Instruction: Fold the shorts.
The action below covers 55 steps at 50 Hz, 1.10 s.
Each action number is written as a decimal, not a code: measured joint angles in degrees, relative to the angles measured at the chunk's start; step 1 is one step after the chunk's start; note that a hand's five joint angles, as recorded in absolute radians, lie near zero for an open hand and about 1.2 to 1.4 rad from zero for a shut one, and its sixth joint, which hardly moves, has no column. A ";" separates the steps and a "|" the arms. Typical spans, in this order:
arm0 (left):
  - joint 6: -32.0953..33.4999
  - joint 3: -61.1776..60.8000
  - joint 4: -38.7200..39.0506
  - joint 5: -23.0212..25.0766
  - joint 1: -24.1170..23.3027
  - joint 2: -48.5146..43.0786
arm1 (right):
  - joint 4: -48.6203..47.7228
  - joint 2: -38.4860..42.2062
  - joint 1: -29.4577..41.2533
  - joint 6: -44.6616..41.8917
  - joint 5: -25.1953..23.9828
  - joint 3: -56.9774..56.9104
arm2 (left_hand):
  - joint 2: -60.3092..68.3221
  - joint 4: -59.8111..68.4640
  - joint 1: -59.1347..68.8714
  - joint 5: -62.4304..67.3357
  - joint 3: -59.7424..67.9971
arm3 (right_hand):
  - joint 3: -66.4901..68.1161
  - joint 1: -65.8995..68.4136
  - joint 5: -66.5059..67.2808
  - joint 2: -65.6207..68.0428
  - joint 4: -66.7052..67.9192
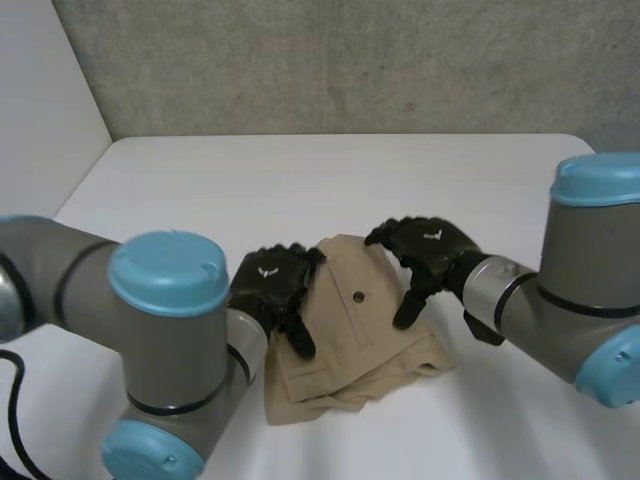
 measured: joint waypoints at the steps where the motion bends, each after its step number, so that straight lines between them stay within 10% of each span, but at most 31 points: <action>1: -0.12 0.03 -0.13 -1.10 -0.23 -0.83 | 0.16 1.19 0.06 -0.99 0.03 -0.28 | 0.00 0.00 -0.01 0.02 0.00 | 0.00 0.00 0.00 0.00 0.00; 20: 10.72 0.59 0.39 -4.83 -0.14 -6.52 | -1.18 7.33 0.02 -16.13 3.73 0.03 | 0.00 0.00 0.00 0.01 0.00 | 0.00 -2.10 0.00 -0.36 0.00; 36: 12.56 3.86 0.28 -4.13 0.25 5.24 | -5.35 -5.59 -0.41 -6.07 8.41 0.02 | 0.00 0.00 -0.04 0.00 0.00 | 0.00 -2.10 -0.28 -0.36 0.00; 45: 10.08 9.97 -6.66 -4.07 9.00 20.62 | -4.97 -23.24 -4.87 1.66 22.66 -2.75 | 0.00 0.00 -0.18 0.00 0.00 | 0.00 -2.10 -0.28 -0.36 0.00; 55: 7.16 15.46 -22.74 0.86 16.93 23.25 | 7.34 -26.20 -9.09 -0.55 21.60 -8.13 | -0.44 -0.25 -0.18 0.00 -0.52 | 0.00 -2.10 -0.28 -0.36 0.00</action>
